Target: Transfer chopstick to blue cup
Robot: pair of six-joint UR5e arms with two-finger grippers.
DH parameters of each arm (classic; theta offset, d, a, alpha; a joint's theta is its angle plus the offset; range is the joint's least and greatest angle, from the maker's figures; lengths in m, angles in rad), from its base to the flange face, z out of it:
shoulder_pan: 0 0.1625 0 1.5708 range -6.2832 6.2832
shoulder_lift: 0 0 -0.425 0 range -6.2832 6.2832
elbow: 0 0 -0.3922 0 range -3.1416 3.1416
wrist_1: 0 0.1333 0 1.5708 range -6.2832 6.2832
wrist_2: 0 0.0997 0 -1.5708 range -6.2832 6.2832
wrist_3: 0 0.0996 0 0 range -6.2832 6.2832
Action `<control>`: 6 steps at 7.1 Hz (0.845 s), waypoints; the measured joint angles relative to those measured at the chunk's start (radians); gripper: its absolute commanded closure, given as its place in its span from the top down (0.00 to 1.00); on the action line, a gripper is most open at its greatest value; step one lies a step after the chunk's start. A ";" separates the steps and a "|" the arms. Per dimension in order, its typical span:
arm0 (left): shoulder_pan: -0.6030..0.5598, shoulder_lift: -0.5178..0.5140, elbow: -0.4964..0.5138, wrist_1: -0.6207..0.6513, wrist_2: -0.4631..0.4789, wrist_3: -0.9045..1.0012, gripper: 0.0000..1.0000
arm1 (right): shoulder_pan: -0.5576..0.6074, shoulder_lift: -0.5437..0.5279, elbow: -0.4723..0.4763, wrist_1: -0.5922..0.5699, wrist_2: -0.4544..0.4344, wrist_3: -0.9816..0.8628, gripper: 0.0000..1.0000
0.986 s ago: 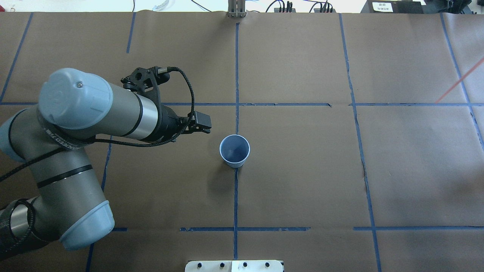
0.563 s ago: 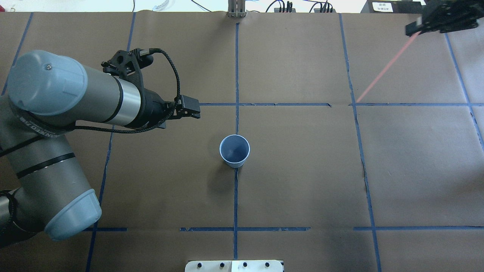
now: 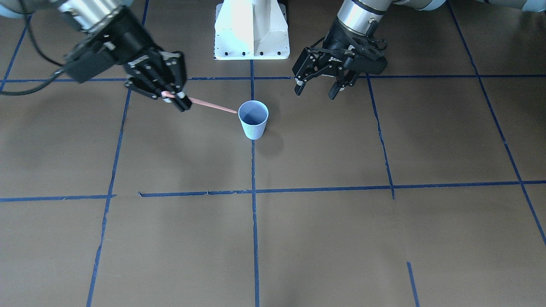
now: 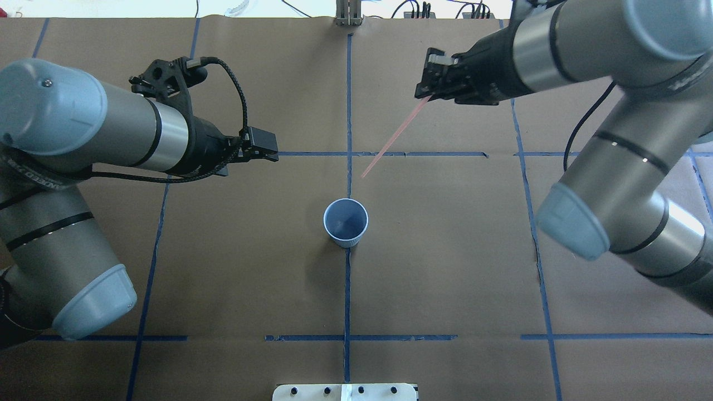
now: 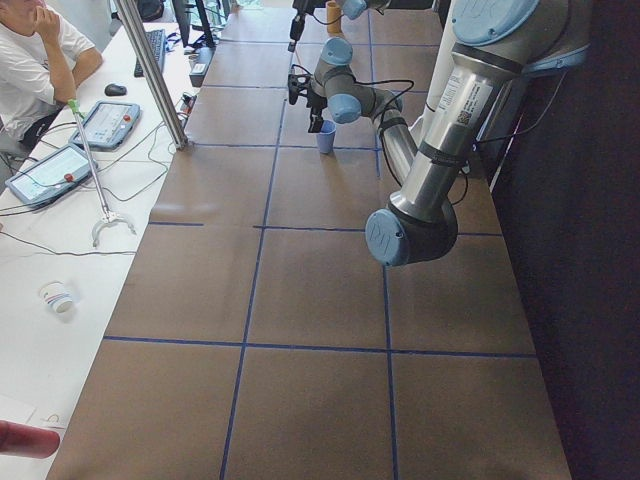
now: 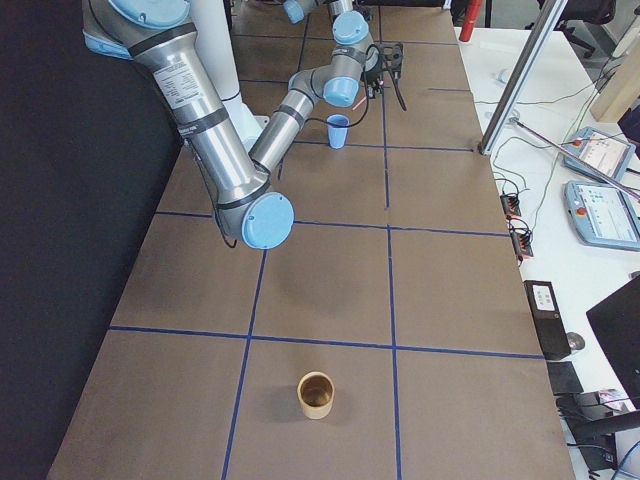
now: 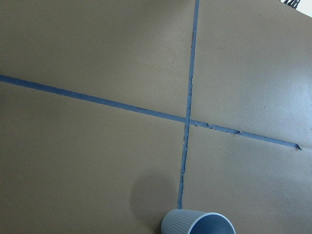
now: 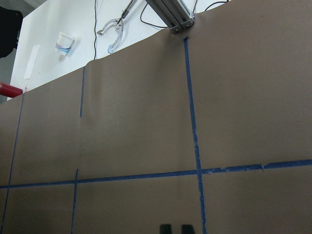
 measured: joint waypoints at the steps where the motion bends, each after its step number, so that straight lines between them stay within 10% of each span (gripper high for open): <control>1: -0.024 0.014 0.000 0.000 -0.002 0.024 1.00 | -0.065 0.005 0.001 -0.001 -0.090 0.012 0.02; 6: -0.239 0.043 0.011 0.007 -0.170 0.125 1.00 | -0.234 -0.016 -0.013 -0.011 -0.269 0.016 0.15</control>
